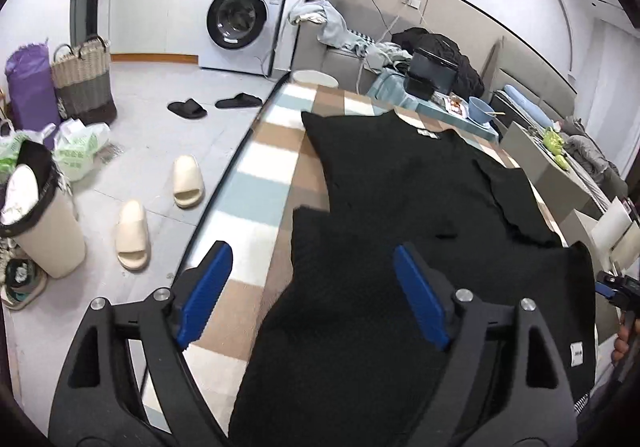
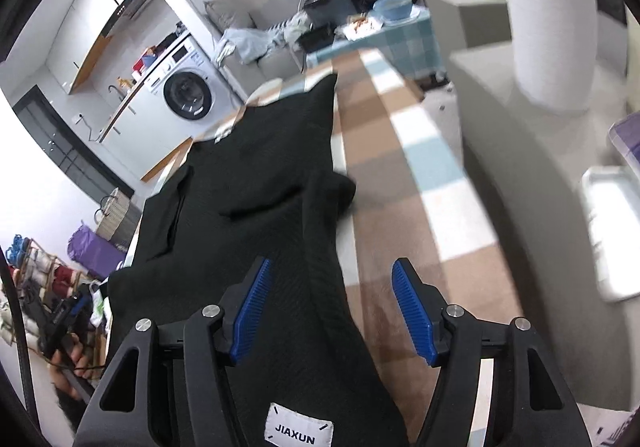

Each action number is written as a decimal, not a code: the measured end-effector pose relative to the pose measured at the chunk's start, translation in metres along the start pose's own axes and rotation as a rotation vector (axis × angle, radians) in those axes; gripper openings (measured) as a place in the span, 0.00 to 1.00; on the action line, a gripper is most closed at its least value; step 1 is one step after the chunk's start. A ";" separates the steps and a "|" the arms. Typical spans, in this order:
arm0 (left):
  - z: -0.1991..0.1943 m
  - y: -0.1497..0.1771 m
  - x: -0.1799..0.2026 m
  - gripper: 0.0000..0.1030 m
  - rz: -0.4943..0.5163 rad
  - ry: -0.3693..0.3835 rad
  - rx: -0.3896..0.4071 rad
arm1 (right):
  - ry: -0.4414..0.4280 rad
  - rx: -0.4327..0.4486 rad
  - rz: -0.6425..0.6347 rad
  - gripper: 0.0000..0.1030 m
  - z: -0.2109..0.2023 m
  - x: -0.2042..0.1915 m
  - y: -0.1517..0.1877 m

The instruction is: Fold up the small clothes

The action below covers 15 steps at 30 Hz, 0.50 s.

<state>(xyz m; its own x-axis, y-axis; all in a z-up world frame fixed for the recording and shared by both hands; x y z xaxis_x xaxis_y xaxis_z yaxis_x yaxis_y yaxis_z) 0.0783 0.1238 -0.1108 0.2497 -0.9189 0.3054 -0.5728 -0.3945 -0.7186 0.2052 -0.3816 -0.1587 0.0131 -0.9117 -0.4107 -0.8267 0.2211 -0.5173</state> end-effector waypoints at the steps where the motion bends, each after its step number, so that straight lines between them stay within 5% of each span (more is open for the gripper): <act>1: 0.004 0.003 0.001 0.79 -0.008 0.006 -0.015 | -0.017 -0.016 -0.003 0.59 0.007 -0.002 0.003; 4: 0.015 0.010 -0.004 0.79 -0.019 -0.014 -0.049 | -0.057 -0.064 -0.028 0.43 0.025 -0.011 0.007; 6: 0.024 0.012 -0.004 0.79 -0.020 -0.021 -0.073 | -0.072 -0.093 -0.083 0.21 0.033 -0.022 0.009; 9: 0.034 0.011 -0.002 0.79 -0.029 -0.010 -0.089 | -0.162 -0.084 -0.103 0.07 0.025 -0.037 0.002; 12: 0.047 0.007 0.002 0.79 -0.037 0.004 -0.097 | -0.218 0.027 -0.040 0.05 0.005 -0.034 -0.022; 15: 0.054 0.006 0.003 0.79 -0.045 0.015 -0.110 | -0.121 0.065 0.090 0.05 0.008 -0.001 -0.039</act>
<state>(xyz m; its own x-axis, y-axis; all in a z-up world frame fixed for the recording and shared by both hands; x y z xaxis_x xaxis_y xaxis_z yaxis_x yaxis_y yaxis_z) 0.1180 0.1185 -0.1482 0.2660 -0.8998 0.3458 -0.6433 -0.4329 -0.6315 0.2419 -0.3861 -0.1441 0.0111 -0.8398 -0.5427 -0.7895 0.3257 -0.5202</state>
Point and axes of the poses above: each gripper's, at about its wrist camera, not at the fingertips, and z roughly the way its jaws point, x to its right, y to its underside, the point moved 7 cm from there along z, roughly the way its jaws point, and after that the axes turned 6 degrees about y, right-handed, at the moved point
